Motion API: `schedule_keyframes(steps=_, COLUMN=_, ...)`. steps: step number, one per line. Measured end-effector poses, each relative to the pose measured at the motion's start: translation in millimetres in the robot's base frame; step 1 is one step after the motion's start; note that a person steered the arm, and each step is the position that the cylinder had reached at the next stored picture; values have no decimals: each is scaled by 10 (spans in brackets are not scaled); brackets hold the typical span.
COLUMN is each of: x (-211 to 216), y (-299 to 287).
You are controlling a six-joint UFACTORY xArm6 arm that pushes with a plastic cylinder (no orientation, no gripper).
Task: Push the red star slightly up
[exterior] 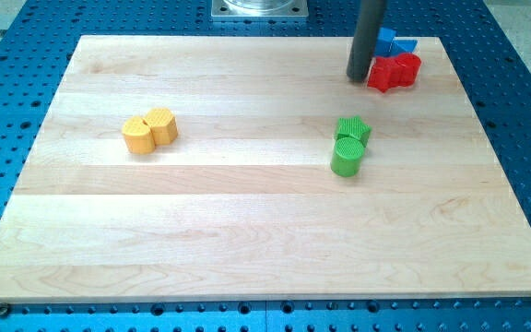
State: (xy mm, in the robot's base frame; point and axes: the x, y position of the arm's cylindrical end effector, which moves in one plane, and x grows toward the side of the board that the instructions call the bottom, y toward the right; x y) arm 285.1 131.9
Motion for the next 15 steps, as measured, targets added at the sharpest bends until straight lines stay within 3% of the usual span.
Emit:
schedule_keyframes(steps=2, x=787, y=-140)
schedule_keyframes(steps=4, x=436, y=664)
schedule_keyframes(steps=6, x=57, y=699)
schedule_keyframes(steps=9, x=107, y=721)
schedule_keyframes(steps=10, x=608, y=674)
schedule_keyframes(steps=11, x=1722, y=893)
schedule_keyframes(steps=12, x=1999, y=894)
schedule_keyframes(steps=15, x=2005, y=909)
